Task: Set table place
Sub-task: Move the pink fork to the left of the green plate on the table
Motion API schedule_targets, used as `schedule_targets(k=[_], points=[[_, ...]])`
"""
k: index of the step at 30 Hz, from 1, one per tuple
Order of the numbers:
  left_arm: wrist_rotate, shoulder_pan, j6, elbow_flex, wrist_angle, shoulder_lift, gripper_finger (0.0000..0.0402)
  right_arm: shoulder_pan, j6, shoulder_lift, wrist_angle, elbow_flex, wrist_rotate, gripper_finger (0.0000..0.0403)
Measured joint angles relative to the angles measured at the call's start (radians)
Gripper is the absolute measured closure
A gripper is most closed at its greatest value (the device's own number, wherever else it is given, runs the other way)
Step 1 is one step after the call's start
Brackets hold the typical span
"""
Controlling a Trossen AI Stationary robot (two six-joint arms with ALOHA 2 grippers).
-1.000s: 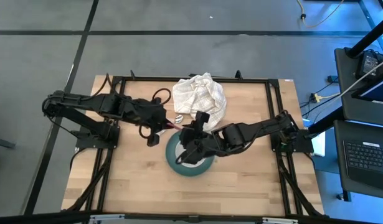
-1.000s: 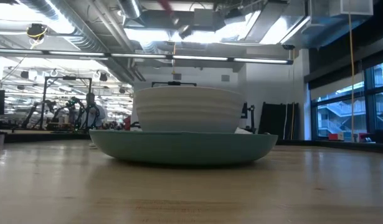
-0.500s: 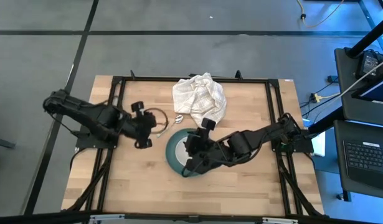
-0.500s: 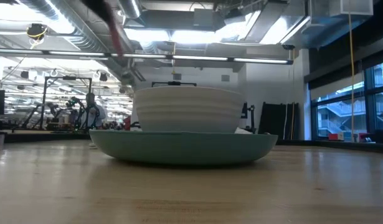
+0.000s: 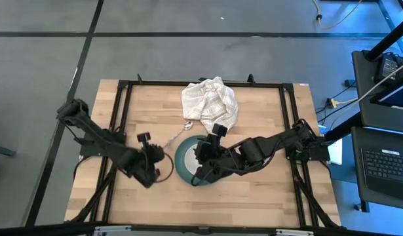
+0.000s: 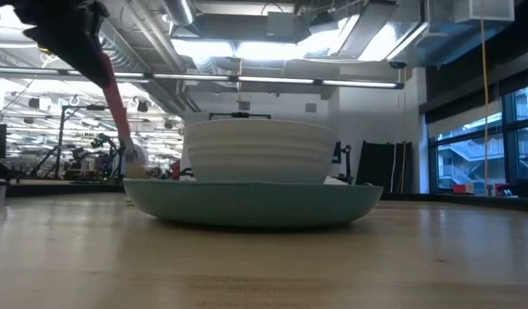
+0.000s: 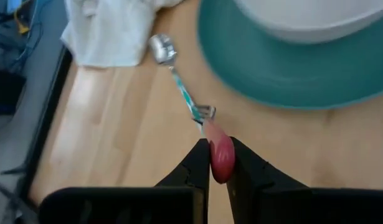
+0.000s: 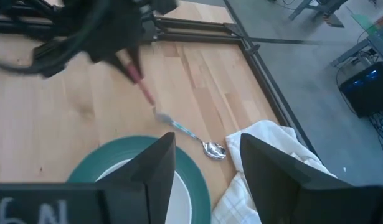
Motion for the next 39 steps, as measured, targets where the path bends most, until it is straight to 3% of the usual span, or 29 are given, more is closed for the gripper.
schedule_targets(k=[11,21,29,39], points=[[-0.003,-0.084,-0.138,0.051,0.002,0.151,0.0378,0.000,-0.002,0.000,-0.002,0.000,-0.004,0.0221],[-0.004,-0.098,-0.345,0.077,-0.228,0.155,0.0378,0.000,-0.001,0.000,-0.003,-0.001,-0.011,0.0221],[0.000,-0.096,-0.417,0.045,-0.117,0.247,0.0378,0.000,0.000,0.000,0.001,-0.001,-0.011,0.0221],[0.147,-0.098,-0.481,0.044,0.008,0.415,0.0375,0.000,0.000,0.000,0.002,-0.001,-0.011,0.0221]])
